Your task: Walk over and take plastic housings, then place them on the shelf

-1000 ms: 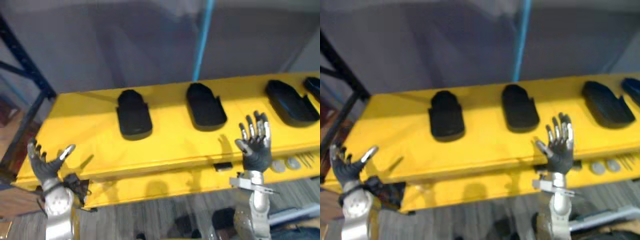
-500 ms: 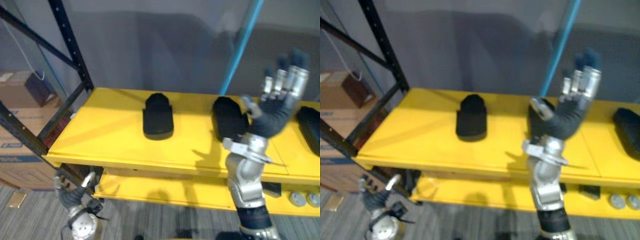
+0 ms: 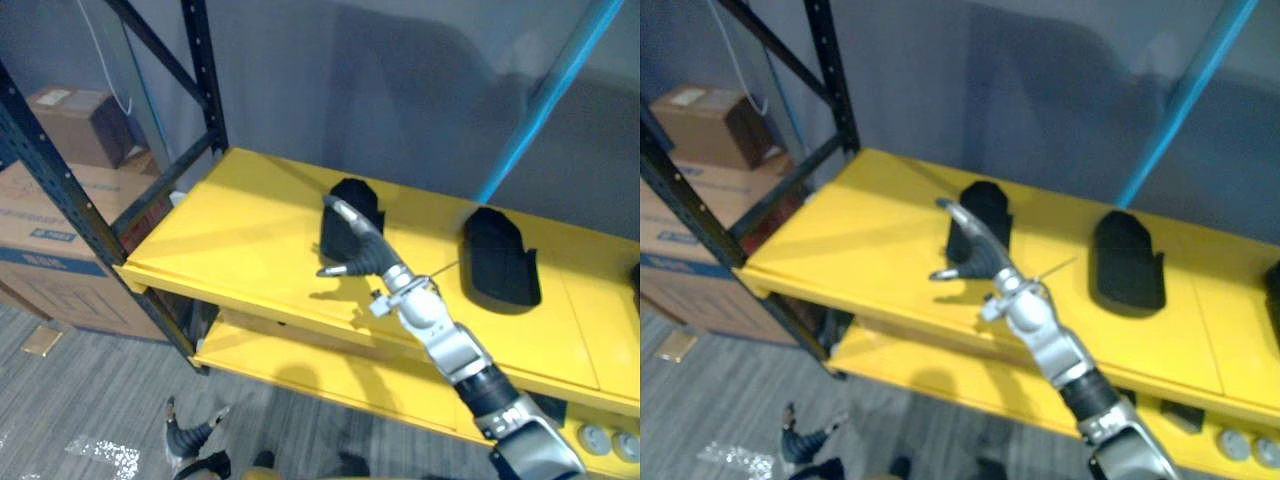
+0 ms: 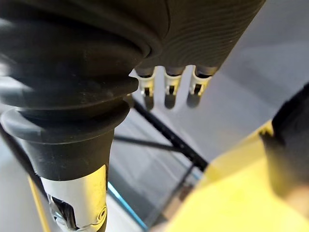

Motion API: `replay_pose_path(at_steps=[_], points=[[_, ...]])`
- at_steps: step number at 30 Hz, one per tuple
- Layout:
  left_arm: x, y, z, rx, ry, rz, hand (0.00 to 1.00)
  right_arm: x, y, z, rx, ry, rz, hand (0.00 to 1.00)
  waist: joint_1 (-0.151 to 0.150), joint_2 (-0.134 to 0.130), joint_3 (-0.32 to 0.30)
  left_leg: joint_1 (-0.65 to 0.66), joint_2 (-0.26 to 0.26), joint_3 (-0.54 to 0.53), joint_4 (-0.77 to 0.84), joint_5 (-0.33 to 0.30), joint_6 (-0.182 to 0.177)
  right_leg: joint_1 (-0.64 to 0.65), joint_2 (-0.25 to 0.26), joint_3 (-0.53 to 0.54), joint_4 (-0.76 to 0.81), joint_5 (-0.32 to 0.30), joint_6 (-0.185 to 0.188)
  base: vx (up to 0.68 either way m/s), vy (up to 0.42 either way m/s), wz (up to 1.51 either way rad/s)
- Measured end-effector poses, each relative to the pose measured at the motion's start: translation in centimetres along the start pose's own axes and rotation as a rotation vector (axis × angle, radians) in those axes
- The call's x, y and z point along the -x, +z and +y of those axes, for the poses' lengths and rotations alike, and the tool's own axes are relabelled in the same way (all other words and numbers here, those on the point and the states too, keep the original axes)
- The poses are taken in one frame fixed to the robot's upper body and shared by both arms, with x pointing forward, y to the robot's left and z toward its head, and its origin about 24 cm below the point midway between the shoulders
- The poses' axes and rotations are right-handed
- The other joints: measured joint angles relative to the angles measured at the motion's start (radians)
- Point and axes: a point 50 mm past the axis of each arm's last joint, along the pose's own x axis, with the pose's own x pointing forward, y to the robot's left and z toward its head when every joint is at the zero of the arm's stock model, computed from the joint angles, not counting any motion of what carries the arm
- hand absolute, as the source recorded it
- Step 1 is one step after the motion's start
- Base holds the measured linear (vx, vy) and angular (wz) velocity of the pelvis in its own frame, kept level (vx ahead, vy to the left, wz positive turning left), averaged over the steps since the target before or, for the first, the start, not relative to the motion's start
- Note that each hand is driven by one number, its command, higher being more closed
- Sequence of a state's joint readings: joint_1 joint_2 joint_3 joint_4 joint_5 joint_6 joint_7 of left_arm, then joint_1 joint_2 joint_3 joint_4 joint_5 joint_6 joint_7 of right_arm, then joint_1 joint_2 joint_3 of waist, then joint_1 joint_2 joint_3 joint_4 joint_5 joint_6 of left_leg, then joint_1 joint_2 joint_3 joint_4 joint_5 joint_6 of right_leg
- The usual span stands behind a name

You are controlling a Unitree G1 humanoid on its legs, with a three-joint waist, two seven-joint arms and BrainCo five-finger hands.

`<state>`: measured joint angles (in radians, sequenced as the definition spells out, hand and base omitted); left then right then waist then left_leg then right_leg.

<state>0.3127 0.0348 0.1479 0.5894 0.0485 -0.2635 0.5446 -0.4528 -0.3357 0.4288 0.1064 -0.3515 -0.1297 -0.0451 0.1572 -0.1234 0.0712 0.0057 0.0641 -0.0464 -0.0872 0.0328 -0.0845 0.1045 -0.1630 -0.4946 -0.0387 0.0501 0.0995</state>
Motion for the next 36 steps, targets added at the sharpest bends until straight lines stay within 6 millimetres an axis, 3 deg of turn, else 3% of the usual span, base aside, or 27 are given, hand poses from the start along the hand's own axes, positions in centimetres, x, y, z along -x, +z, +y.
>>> replay_pose_path(at_steps=[5, 10, 18, 25, 36], points=[[-0.3, -0.4, 0.4, -0.016, 0.006, 0.002, 0.00, 0.6, -0.6, 0.6, 0.178, 0.082, 0.007, 0.00, 0.001, -0.011, 0.007, -0.002, 0.012, 0.002, 0.000, 0.007, -0.007, -0.003, 0.012, 0.001, -0.001, -0.003, -0.004, 0.00, 0.000, 0.00], [-0.6, 0.0, 0.0, -0.010, -0.017, -0.006, 0.00, 0.1, -1.3, 0.5, 0.235, 0.103, 0.045, 0.00, 0.002, -0.011, 0.006, -0.002, 0.016, 0.003, 0.000, 0.011, -0.012, -0.003, 0.016, 0.002, -0.002, -0.003, -0.004, 0.00, 0.000, 0.00], [-0.7, 0.1, -0.4, -0.017, -0.066, -0.012, 0.00, -0.1, -4.3, 0.4, 0.318, 0.131, 0.197, 0.00, 0.026, -0.008, 0.008, -0.001, 0.020, 0.001, 0.001, 0.013, -0.016, -0.001, 0.025, 0.003, -0.004, -0.003, -0.005, 0.00, 0.000, 0.00], [-0.5, 0.0, -0.8, 0.001, -0.085, 0.000, 0.00, -1.0, -4.9, 0.4, 0.386, 0.177, 0.227, 0.00, 0.050, -0.004, 0.011, -0.002, 0.019, -0.002, 0.001, 0.015, -0.017, 0.000, 0.029, 0.000, -0.004, -0.003, -0.005, 0.00, 0.000, 0.00], [-0.5, 0.1, -0.9, 0.008, -0.087, 0.000, 0.00, -1.9, -5.5, 1.8, 0.428, 0.280, 0.259, 0.00, 0.058, 0.008, 0.020, -0.007, 0.016, -0.023, 0.001, 0.020, -0.017, 0.007, 0.029, -0.022, -0.005, -0.003, -0.005, 0.00, -0.002, 0.04]])
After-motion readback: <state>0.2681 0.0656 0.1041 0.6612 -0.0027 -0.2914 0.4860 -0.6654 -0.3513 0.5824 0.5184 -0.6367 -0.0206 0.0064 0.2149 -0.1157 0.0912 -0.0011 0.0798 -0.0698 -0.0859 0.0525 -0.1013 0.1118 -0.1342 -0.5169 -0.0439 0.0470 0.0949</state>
